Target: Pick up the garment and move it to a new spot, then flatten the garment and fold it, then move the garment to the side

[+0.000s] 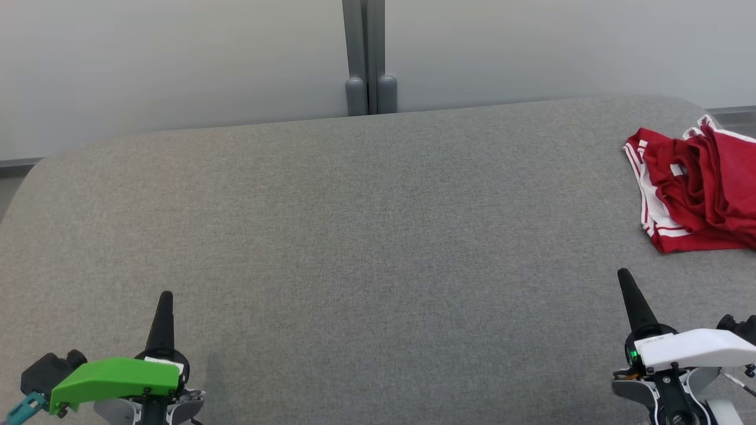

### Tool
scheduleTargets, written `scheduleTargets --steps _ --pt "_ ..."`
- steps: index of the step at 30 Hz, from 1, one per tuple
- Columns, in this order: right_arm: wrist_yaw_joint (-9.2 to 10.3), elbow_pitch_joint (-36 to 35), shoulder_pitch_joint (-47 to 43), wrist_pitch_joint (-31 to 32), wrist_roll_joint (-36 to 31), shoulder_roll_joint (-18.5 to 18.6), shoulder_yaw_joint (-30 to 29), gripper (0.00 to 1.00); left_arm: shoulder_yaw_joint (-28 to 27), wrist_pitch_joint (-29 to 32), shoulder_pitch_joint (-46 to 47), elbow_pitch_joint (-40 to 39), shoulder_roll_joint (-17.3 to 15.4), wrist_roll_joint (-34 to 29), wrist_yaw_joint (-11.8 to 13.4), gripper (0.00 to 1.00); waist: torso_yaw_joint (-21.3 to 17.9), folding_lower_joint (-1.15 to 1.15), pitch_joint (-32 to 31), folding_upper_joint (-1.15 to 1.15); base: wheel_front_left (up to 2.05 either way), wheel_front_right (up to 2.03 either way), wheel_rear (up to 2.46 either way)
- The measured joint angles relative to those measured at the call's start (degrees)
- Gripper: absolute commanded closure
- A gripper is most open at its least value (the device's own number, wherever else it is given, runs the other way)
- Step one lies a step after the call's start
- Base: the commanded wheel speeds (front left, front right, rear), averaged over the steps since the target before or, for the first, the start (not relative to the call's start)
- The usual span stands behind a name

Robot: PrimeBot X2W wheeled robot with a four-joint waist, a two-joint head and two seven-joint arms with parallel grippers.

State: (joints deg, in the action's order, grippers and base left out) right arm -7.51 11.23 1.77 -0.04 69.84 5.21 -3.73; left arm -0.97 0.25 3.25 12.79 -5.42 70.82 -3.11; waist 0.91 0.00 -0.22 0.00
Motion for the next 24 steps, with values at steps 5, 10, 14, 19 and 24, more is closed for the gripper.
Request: scheduleTargets --steps 5,10,14,19,24 --pt "0.00 0.3 0.6 0.6 2.5 -0.2 -0.2 1.00 -0.6 0.7 0.2 0.2 0.3 2.2 -0.5 1.00 -0.1 0.00 0.0 0.00 0.00 0.00 0.00" --pt "0.01 0.6 1.0 1.4 4.9 -0.4 -0.4 1.00 -1.1 1.3 0.6 0.3 0.6 4.5 -1.0 1.00 -0.2 0.00 0.1 0.00 0.00 0.00 0.00" --pt "0.02 0.8 1.2 1.8 6.9 -0.5 -0.6 1.00 -1.6 1.8 0.8 0.4 0.8 6.3 -1.4 1.00 -0.2 0.00 0.1 0.00 0.00 0.00 0.00" --pt "0.03 1.2 1.8 2.5 9.7 -0.8 -0.8 1.00 -2.4 2.7 1.0 0.5 1.0 8.9 -1.9 1.00 -0.3 0.00 0.1 0.00 0.00 0.00 0.00" --pt "0.03 1.9 2.9 4.1 15.9 -1.2 -1.4 1.00 -3.8 4.3 1.7 0.8 1.7 14.9 -3.0 1.00 -0.6 0.00 0.3 0.00 0.00 0.00 0.00"
